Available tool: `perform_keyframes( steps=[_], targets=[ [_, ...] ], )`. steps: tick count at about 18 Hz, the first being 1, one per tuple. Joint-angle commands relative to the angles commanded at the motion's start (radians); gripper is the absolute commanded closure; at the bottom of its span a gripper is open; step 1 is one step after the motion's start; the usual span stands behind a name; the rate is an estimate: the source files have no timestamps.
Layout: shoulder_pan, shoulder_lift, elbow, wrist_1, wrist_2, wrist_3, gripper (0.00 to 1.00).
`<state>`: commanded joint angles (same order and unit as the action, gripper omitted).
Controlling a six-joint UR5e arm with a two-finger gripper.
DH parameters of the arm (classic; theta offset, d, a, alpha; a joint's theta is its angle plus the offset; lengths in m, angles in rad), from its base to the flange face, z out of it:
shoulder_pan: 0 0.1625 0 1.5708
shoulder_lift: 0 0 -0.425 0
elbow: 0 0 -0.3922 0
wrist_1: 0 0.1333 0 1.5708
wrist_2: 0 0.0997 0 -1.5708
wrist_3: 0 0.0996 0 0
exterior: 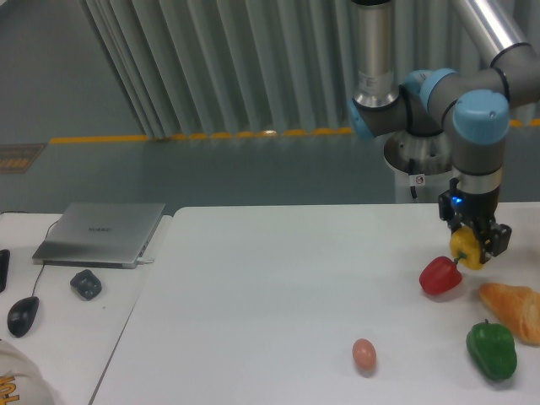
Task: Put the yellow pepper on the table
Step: 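Lower the yellow pepper onto the table between red pepper and bread, then open the gripper and raise it away from the yellow pepper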
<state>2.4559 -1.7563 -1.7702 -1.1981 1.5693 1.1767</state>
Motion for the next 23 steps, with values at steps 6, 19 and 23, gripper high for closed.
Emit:
perform_keyframes(
  steps=[6,19,23],
  targets=[
    [0.003,-0.055,0.011,0.034,0.000,-0.012,0.21],
    [0.115,-0.081,0.190,0.052,0.044,0.059,0.00],
    [0.170,-0.077,0.222,0.051,0.038,0.328,0.00]
  ],
)
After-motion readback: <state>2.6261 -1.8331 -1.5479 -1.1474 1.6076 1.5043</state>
